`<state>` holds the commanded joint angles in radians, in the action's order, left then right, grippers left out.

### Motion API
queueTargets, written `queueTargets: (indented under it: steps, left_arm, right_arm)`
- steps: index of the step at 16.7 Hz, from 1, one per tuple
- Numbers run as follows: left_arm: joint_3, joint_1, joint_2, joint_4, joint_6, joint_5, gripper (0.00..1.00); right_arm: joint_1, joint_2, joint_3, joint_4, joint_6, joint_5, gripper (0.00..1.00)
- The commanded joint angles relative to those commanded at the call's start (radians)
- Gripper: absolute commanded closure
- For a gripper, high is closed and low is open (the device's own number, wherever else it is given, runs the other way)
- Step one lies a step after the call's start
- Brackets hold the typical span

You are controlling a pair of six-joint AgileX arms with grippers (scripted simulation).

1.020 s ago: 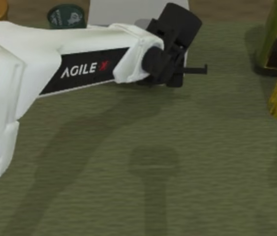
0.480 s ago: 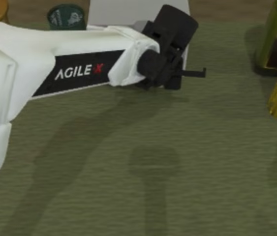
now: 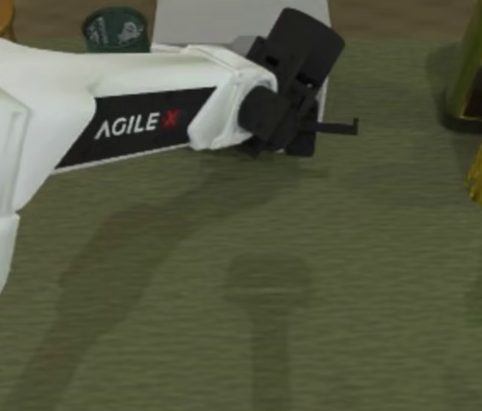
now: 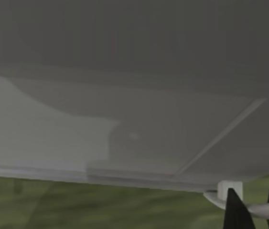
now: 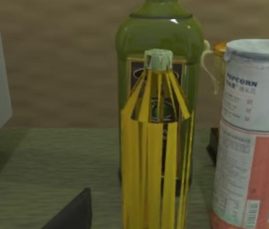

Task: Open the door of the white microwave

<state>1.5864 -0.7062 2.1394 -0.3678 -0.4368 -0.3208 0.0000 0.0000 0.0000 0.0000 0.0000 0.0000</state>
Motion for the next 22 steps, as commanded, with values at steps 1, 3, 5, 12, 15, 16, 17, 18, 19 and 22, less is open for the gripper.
queueTargets:
  steps: [1,3,5,12,15,16,17,18,19,22]
  left_arm:
    - [0.000,0.000,0.000,0.000,0.000,0.000,1.00]
    - [0.000,0.000,0.000,0.000,0.000,0.000,1.00]
    - [0.000,0.000,0.000,0.000,0.000,0.000,1.00]
    - [0.000,0.000,0.000,0.000,0.000,0.000,1.00]
    - [0.005,-0.008,0.002,0.001,-0.005,0.007,1.00]
    - [0.002,-0.007,0.002,0.001,-0.002,0.008,1.00]
    - [-0.007,-0.006,-0.003,0.005,0.004,0.010,1.00]
    - [-0.015,-0.003,-0.010,0.011,0.011,0.013,1.00]
    - [-0.023,0.000,-0.018,0.019,0.018,0.017,1.00]
    - [-0.044,0.005,-0.027,0.027,0.033,0.024,1.00]
  right_arm:
    - [0.000,0.000,0.000,0.000,0.000,0.000,0.00]
    - [0.000,0.000,0.000,0.000,0.000,0.000,0.00]
    - [0.000,0.000,0.000,0.000,0.000,0.000,0.00]
    - [0.000,0.000,0.000,0.000,0.000,0.000,0.00]
    - [0.000,0.000,0.000,0.000,0.000,0.000,0.00]
    - [0.000,0.000,0.000,0.000,0.000,0.000,0.00]
    - [0.000,0.000,0.000,0.000,0.000,0.000,0.00]
    - [0.000,0.000,0.000,0.000,0.000,0.000,0.00]
    - [0.000,0.000,0.000,0.000,0.000,0.000,0.00]
    - [0.000,0.000,0.000,0.000,0.000,0.000,0.00]
